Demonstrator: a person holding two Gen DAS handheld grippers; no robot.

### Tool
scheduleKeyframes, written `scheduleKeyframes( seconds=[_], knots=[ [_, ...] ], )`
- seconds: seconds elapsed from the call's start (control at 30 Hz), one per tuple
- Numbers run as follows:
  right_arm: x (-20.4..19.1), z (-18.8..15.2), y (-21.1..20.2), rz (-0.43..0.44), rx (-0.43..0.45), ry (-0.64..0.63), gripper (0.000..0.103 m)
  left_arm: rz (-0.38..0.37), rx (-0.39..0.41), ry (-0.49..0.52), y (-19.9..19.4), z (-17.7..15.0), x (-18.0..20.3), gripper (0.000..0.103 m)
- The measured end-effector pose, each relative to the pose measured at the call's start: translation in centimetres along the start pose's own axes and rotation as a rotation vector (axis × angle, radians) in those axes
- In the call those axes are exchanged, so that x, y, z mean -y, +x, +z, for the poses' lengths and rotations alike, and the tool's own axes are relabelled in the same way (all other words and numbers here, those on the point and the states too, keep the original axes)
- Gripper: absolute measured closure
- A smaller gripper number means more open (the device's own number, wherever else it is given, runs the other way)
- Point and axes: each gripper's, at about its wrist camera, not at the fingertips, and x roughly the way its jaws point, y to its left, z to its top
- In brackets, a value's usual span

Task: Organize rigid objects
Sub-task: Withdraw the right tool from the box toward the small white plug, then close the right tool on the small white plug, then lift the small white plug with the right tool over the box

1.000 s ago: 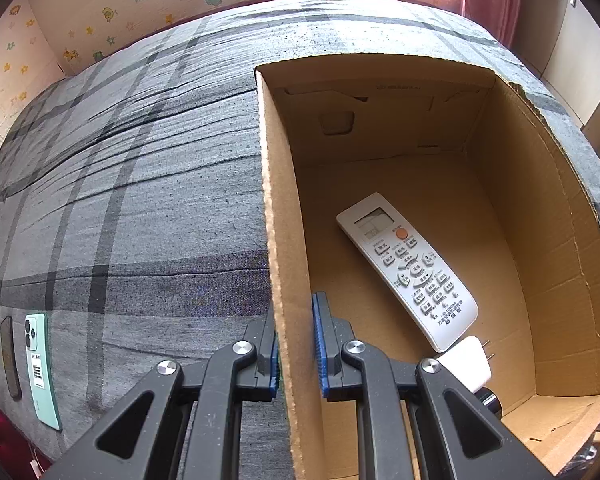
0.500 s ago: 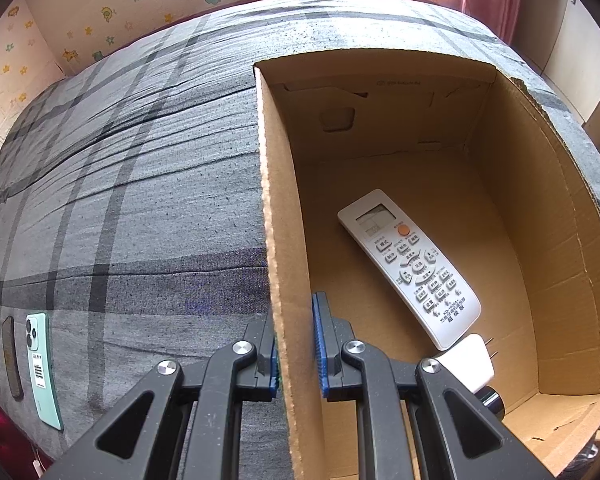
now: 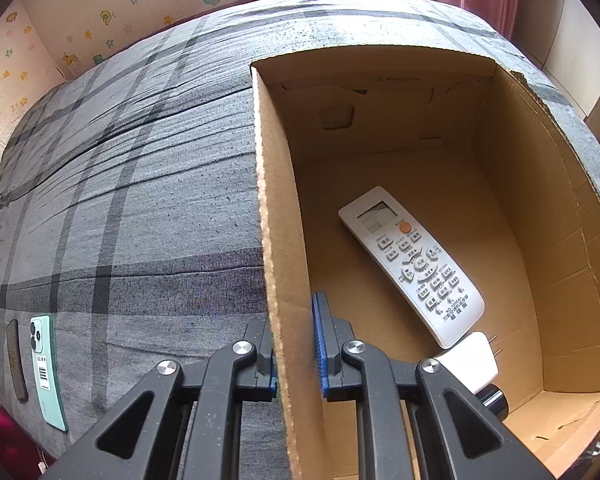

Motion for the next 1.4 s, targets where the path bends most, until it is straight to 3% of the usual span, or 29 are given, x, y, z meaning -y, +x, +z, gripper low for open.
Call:
scheduleKeyframes(
  seconds=[0.2, 0.5, 0.57, 0.8, 0.93, 1.4],
  knots=[
    [1.6, -0.2, 2.7, 0.0, -0.044, 0.05, 0.004, 0.009, -0.006, 0.011, 0.1, 0.1, 0.1, 0.088],
    [2.8, -0.7, 5.0, 0.018, -0.089, 0.077, 0.025, 0.016, -0.01, 0.014, 0.2, 0.1, 0.2, 0.088],
    [3.0, -0.7, 5.3, 0.021, -0.094, 0.076, 0.035, 0.016, -0.01, 0.013, 0.2, 0.1, 0.3, 0.088],
    [2.9, -0.6, 6.9, 0.035, -0.121, 0.057, 0.054, 0.016, -0.014, 0.012, 0.3, 0.2, 0.3, 0.088],
    [2.6, -0.8, 7.4, 0.042, -0.121, 0.051, 0.075, 0.016, -0.014, 0.012, 0.3, 0.2, 0.2, 0.088],
    [0.9, -0.9, 5.1, 0.034, -0.096, 0.032, 0.075, 0.014, -0.013, 0.012, 0.4, 0.2, 0.2, 0.088]
  ],
)
